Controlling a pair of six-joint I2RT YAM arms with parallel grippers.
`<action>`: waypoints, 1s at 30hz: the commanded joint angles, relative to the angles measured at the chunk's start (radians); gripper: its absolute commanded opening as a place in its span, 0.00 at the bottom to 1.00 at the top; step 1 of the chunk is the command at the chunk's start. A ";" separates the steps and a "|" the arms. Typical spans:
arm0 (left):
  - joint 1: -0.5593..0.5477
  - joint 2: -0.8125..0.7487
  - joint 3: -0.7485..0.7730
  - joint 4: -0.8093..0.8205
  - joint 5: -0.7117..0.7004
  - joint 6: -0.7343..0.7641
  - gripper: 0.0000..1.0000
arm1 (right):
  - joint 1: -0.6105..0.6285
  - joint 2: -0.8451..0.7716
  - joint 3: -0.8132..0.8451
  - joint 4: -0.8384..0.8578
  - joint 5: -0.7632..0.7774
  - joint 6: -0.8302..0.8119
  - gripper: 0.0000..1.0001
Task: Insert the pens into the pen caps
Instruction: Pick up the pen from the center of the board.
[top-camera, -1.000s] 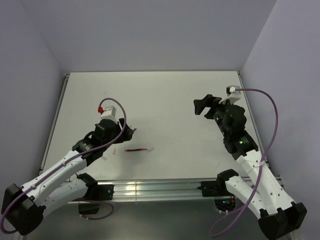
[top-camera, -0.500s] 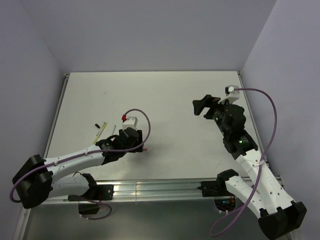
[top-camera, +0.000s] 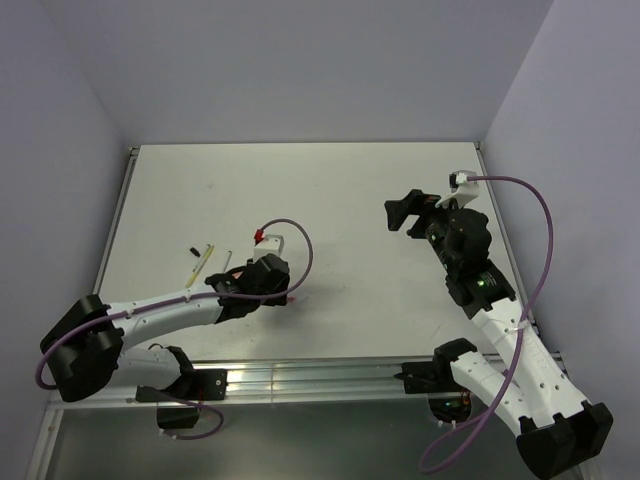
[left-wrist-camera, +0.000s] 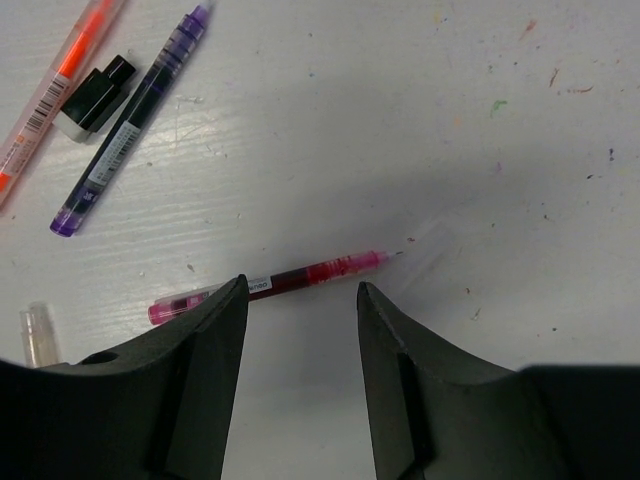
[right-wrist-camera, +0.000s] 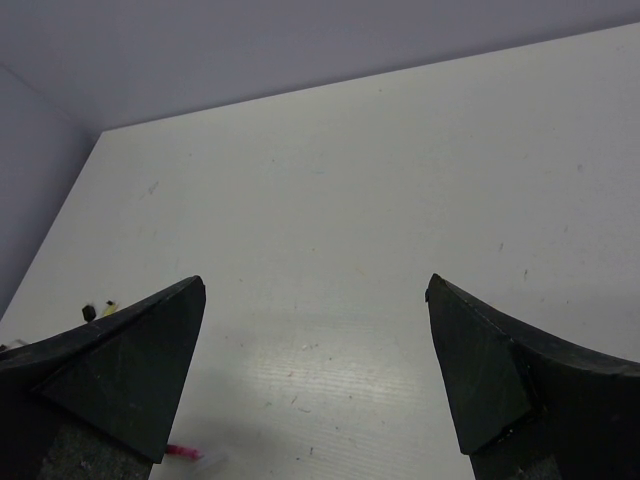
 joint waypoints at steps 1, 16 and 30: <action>-0.005 0.015 0.044 -0.029 -0.021 -0.002 0.53 | -0.003 -0.001 0.029 0.008 -0.012 -0.013 0.99; -0.005 0.084 0.064 -0.054 0.003 0.021 0.52 | -0.003 -0.007 0.029 0.002 -0.007 -0.016 0.99; -0.005 0.127 0.078 -0.062 0.010 0.042 0.55 | -0.003 -0.012 0.027 -0.005 -0.009 -0.017 0.99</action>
